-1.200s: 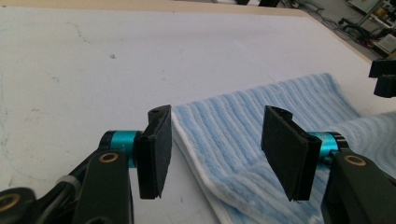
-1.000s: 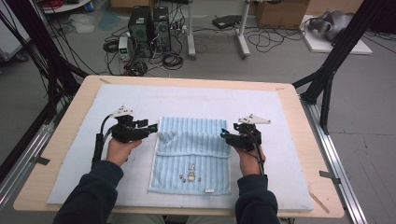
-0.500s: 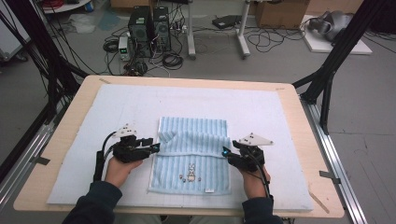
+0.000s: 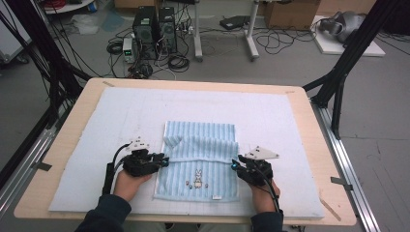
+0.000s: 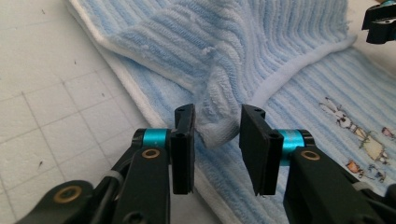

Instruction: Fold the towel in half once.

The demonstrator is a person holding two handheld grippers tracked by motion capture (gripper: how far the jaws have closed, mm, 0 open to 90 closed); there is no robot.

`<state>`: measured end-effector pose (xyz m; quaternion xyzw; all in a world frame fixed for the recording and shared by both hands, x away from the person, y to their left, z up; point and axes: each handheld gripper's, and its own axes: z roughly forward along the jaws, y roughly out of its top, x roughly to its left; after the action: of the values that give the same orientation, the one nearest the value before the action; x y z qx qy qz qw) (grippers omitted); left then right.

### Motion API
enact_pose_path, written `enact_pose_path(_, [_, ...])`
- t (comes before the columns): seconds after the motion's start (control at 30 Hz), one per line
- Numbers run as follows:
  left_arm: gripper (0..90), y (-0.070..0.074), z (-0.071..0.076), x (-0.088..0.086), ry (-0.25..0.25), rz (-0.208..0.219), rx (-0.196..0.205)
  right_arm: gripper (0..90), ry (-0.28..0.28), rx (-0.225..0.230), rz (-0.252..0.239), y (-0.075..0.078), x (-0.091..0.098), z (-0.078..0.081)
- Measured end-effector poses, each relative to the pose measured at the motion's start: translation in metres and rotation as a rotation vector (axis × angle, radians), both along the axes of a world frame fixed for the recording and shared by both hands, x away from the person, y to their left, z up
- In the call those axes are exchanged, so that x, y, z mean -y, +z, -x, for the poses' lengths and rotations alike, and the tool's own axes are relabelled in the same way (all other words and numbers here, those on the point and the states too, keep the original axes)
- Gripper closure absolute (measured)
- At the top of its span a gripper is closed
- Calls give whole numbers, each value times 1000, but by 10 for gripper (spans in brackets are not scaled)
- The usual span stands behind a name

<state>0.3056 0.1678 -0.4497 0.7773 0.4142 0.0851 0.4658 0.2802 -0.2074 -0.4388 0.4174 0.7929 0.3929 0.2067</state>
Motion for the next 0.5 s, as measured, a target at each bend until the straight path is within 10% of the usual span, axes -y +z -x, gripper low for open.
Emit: enact_pose_path(0.5, [810,7,5,-4,-18,66,21,863,10,-8,83,-6,-12,-11])
